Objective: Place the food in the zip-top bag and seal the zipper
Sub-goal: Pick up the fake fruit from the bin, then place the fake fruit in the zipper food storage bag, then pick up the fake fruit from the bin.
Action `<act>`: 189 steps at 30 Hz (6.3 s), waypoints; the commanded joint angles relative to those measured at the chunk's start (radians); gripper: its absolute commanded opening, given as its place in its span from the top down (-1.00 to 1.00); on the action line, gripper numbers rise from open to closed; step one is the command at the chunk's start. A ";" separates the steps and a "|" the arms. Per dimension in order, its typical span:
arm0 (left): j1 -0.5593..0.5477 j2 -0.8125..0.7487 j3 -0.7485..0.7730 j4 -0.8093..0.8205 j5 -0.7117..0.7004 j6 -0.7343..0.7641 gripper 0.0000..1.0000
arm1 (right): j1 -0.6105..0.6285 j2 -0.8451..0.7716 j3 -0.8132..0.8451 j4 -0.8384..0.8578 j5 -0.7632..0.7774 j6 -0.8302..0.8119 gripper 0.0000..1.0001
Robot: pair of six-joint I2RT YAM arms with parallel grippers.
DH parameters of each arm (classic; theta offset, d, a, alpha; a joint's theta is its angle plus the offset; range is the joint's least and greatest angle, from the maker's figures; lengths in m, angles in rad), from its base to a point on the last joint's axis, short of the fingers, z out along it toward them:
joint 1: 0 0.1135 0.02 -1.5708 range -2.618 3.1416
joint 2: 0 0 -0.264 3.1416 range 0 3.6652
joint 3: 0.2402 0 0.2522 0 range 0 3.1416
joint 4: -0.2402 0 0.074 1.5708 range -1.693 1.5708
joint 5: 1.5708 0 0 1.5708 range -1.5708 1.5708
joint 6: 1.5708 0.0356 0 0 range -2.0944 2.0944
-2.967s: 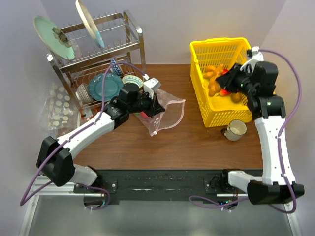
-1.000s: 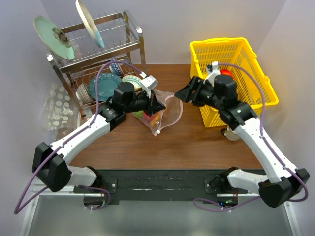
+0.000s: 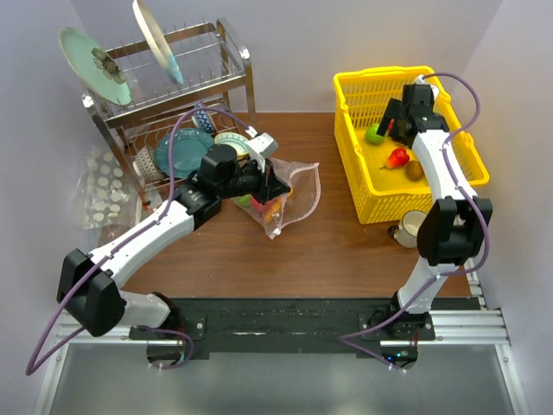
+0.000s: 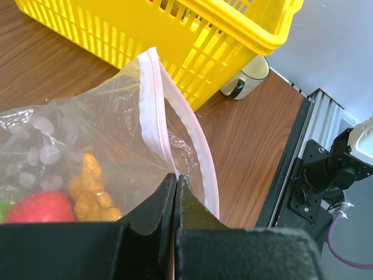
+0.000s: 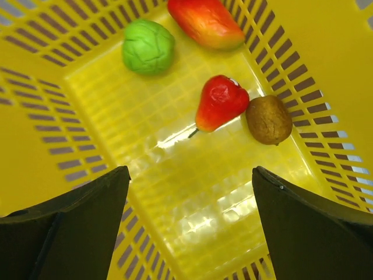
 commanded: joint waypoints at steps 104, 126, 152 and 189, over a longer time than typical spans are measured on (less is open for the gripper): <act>0.010 -0.041 0.028 0.027 0.033 -0.013 1.00 | 0.517 -0.743 -0.884 0.614 -0.648 0.389 0.01; 0.010 -0.038 0.131 0.136 0.227 -0.254 1.00 | 0.536 -0.613 -0.639 0.433 -0.356 0.359 -0.97; 0.008 -0.036 0.232 -0.179 -0.238 -0.004 1.00 | 0.504 -0.682 -0.272 -0.001 0.338 -0.083 -0.90; 0.008 0.011 -0.013 0.033 -0.197 0.082 1.00 | -0.041 0.516 0.343 0.269 -0.125 0.015 -0.97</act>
